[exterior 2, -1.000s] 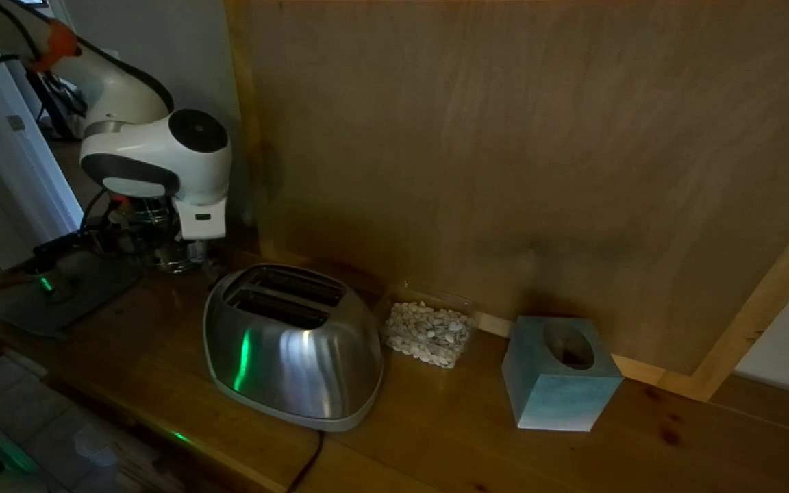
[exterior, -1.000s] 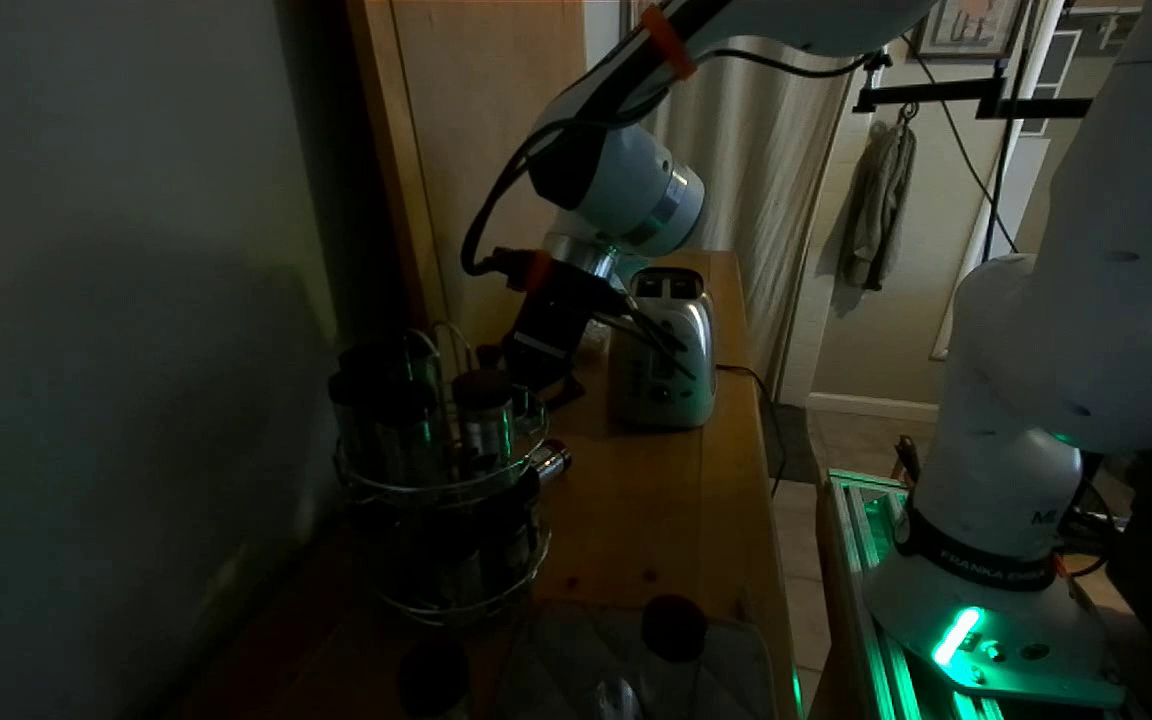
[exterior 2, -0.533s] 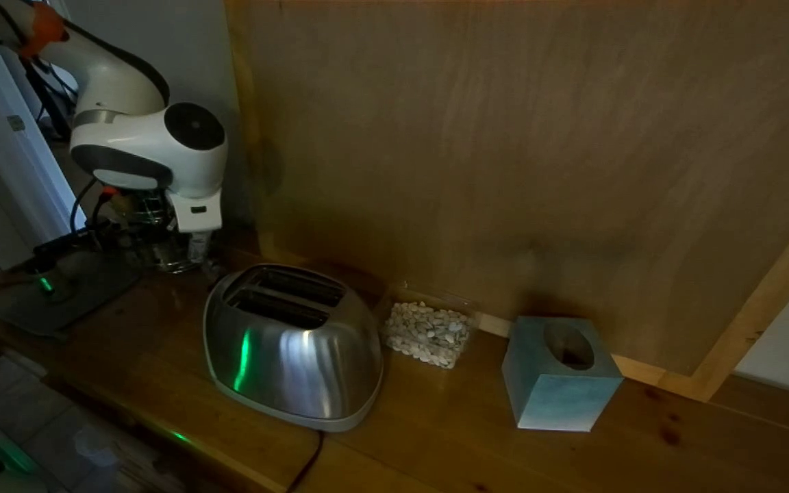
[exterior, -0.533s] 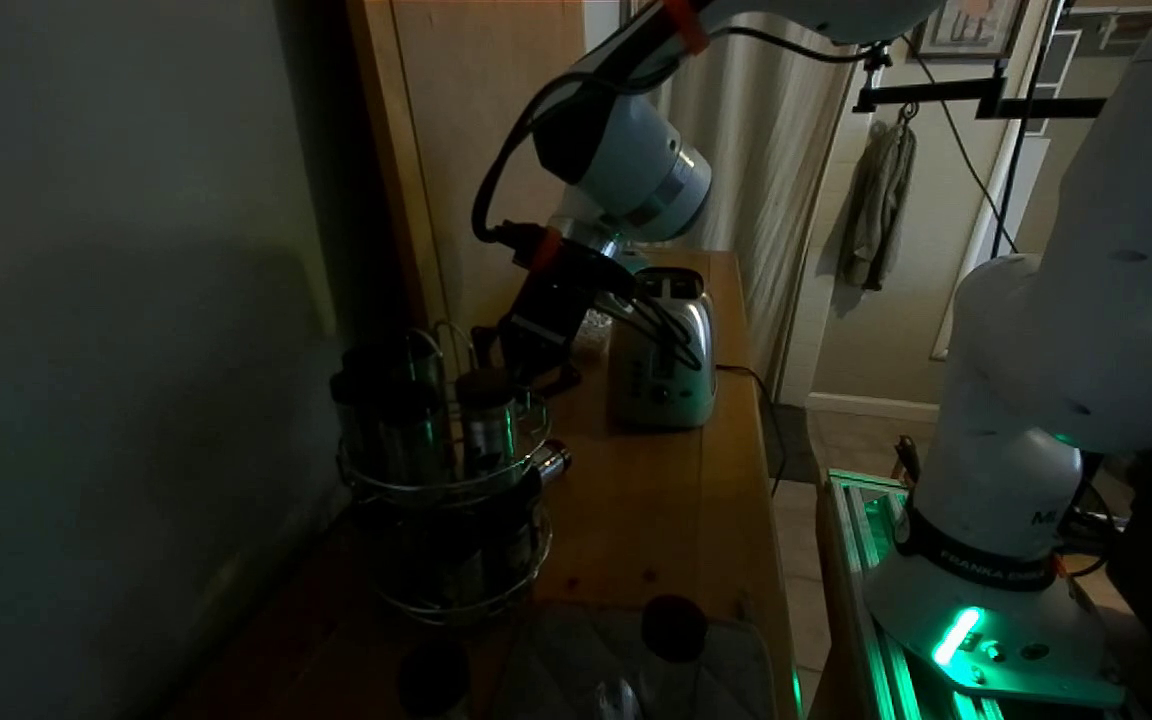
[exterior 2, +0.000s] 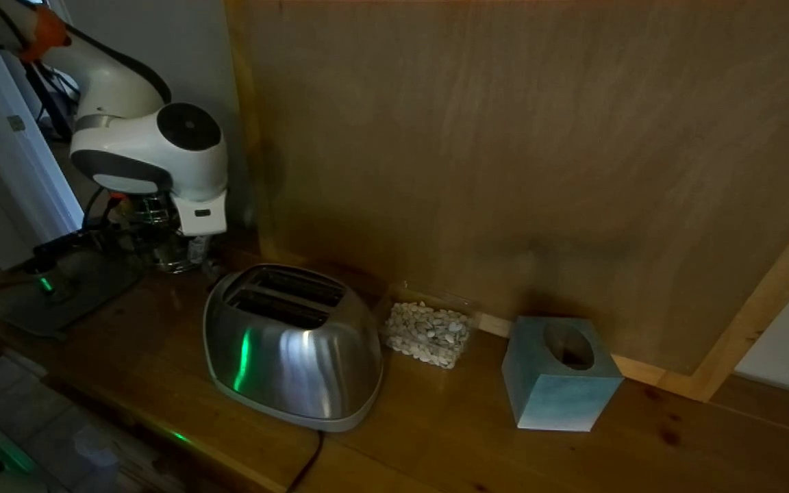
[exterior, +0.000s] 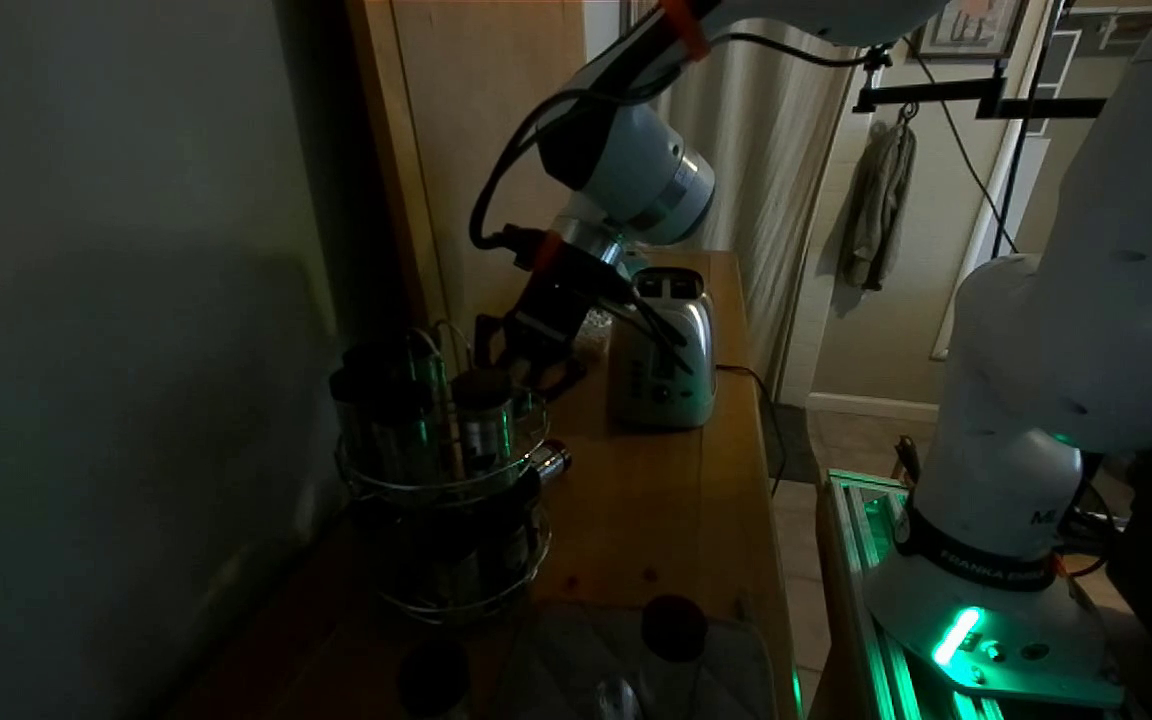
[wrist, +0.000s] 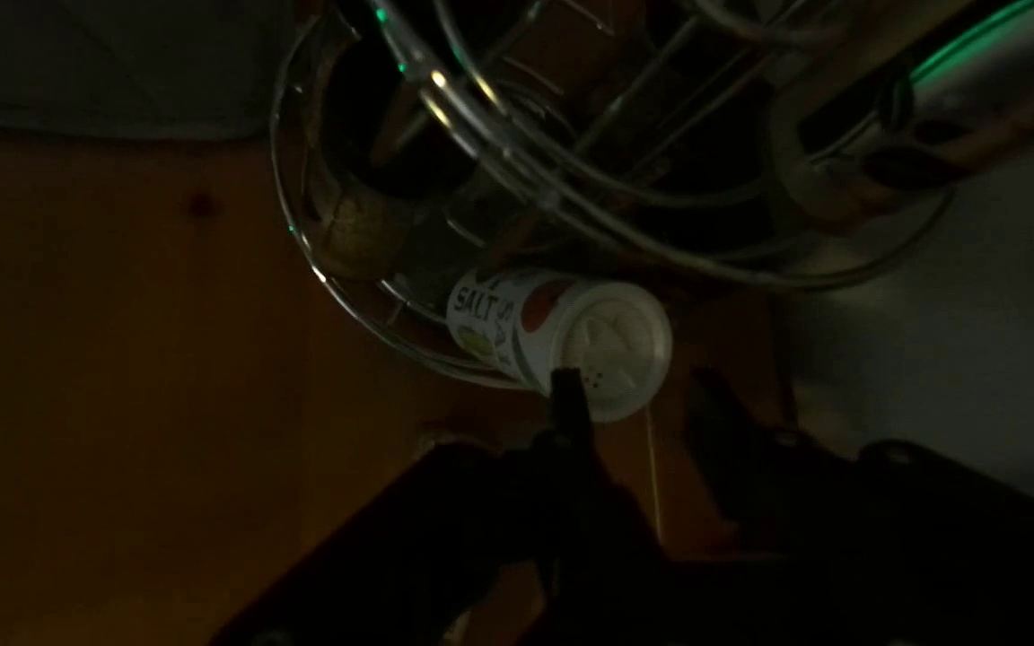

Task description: Take the bottle from the top shelf to the bottom shelf of the spice rack

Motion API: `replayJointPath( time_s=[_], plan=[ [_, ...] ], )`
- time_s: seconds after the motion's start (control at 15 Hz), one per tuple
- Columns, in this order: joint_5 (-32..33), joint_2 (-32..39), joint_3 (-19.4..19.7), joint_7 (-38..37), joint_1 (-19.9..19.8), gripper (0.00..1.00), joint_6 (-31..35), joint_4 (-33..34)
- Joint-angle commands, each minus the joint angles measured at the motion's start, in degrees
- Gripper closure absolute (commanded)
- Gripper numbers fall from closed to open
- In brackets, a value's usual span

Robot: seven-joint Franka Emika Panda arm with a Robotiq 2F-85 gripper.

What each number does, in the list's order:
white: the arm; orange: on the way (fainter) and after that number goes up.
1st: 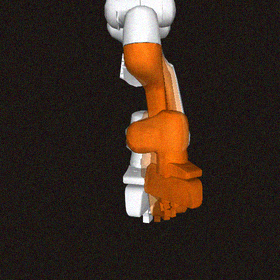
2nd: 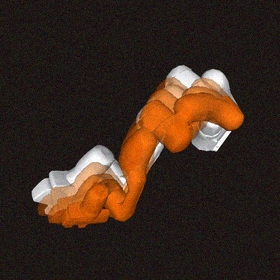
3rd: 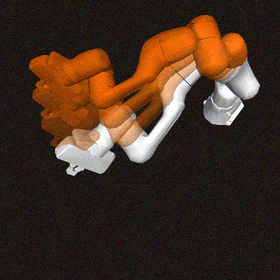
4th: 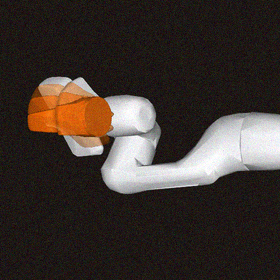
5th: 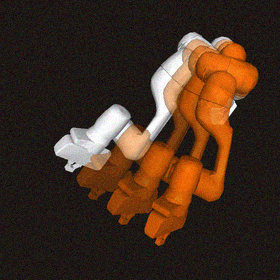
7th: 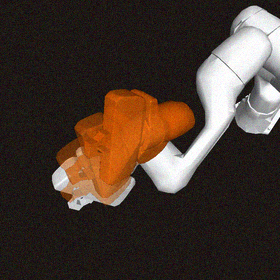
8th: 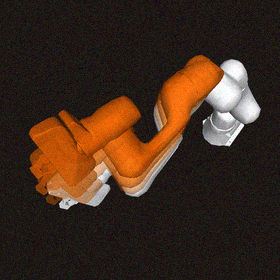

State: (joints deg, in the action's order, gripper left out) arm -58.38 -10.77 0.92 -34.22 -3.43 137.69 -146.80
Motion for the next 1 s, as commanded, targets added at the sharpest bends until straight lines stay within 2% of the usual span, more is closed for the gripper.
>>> replayJointPath(
  time_s=[0.0,0.27,0.33,0.6,0.93],
  plan=[
    [2.46,-2.46,-0.66,-3.61,-0.69,0.34,2.34,-1.64],
    [9.63,-5.79,-0.68,-9.20,-1.93,0.05,2.36,-2.93],
    [12.12,-7.13,-0.74,-10.86,-2.49,0.01,2.22,-3.39],
    [19.13,-13.50,-0.66,-15.58,-4.49,0.00,0.85,-5.24],
    [23.13,-21.65,-0.44,-18.23,-6.02,0.00,-2.11,-7.02]
  ],
)
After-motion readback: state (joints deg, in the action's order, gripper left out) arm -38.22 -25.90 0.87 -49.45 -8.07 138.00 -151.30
